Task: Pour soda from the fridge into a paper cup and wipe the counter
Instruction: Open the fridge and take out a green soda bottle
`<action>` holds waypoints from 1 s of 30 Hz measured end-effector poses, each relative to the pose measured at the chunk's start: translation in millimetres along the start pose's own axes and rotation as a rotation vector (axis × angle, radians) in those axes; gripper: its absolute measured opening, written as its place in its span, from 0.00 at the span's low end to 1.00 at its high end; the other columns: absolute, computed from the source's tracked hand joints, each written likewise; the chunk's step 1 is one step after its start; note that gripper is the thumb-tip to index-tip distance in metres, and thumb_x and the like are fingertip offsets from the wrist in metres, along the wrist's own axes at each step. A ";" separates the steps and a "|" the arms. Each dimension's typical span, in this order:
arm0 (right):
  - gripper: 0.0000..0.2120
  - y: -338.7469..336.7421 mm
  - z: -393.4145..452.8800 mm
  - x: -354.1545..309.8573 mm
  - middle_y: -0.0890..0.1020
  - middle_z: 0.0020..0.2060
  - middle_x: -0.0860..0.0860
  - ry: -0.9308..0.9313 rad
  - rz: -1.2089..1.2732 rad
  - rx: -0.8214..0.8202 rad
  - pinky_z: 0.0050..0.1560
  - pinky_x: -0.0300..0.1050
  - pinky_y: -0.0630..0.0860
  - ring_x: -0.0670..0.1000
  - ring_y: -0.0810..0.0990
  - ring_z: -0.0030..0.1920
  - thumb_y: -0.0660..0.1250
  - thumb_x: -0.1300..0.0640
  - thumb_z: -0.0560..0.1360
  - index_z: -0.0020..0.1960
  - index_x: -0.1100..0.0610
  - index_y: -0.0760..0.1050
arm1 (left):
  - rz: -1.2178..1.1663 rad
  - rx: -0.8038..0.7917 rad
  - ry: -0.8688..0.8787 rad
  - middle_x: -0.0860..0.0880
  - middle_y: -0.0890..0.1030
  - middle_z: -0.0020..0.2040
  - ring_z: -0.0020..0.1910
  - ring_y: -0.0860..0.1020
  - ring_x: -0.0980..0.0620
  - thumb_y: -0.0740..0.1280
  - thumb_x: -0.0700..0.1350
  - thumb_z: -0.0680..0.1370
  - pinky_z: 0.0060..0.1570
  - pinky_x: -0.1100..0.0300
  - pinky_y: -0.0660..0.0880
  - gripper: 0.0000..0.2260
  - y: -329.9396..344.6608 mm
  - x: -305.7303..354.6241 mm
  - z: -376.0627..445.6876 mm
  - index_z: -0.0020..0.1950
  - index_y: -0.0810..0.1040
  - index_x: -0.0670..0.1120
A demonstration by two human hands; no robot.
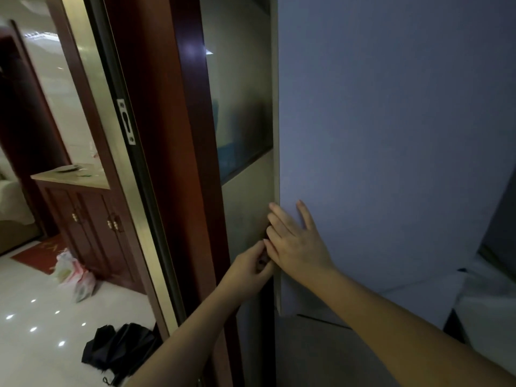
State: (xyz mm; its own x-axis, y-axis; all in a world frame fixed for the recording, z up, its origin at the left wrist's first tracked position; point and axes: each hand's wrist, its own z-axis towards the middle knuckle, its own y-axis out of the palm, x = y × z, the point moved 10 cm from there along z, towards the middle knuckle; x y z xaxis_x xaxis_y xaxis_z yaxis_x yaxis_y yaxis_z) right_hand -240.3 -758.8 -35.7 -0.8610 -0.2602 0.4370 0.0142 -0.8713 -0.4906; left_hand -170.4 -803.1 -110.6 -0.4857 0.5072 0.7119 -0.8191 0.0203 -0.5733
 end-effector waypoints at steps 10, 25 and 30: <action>0.08 -63.4 -55.2 -3.4 0.70 0.66 0.54 0.168 -0.074 -0.022 0.72 0.63 0.54 0.52 0.58 0.74 0.66 0.56 0.75 0.51 0.58 0.77 | 0.384 -0.166 0.430 0.51 0.77 0.48 0.45 0.76 0.53 0.63 0.41 0.75 0.45 0.56 0.76 0.12 21.7 60.0 -42.2 0.58 0.76 0.47; 0.17 -159.9 -142.4 11.5 0.62 0.72 0.52 0.647 -0.288 -0.032 0.72 0.61 0.57 0.60 0.54 0.74 0.59 0.60 0.73 0.61 0.56 0.72 | 0.364 -0.169 0.596 0.51 0.75 0.64 0.61 0.74 0.51 0.62 0.46 0.78 0.57 0.52 0.74 0.18 55.6 134.4 -81.6 0.68 0.72 0.48; 0.16 -199.1 -174.9 28.1 0.63 0.73 0.54 0.810 -0.342 -0.053 0.69 0.64 0.63 0.60 0.54 0.75 0.56 0.59 0.75 0.60 0.56 0.75 | 0.373 -0.216 0.640 0.49 0.73 0.68 0.65 0.71 0.49 0.62 0.46 0.78 0.61 0.50 0.72 0.20 72.9 156.2 -92.4 0.71 0.71 0.47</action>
State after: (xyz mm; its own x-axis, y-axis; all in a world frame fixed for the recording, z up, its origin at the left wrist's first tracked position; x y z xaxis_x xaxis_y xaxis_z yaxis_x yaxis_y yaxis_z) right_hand -356.3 -519.8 -57.6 -0.9101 0.4039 -0.0926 -0.3165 -0.8217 -0.4740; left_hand -277.8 -642.8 -78.7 -0.3926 0.9118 0.1204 -0.5260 -0.1152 -0.8426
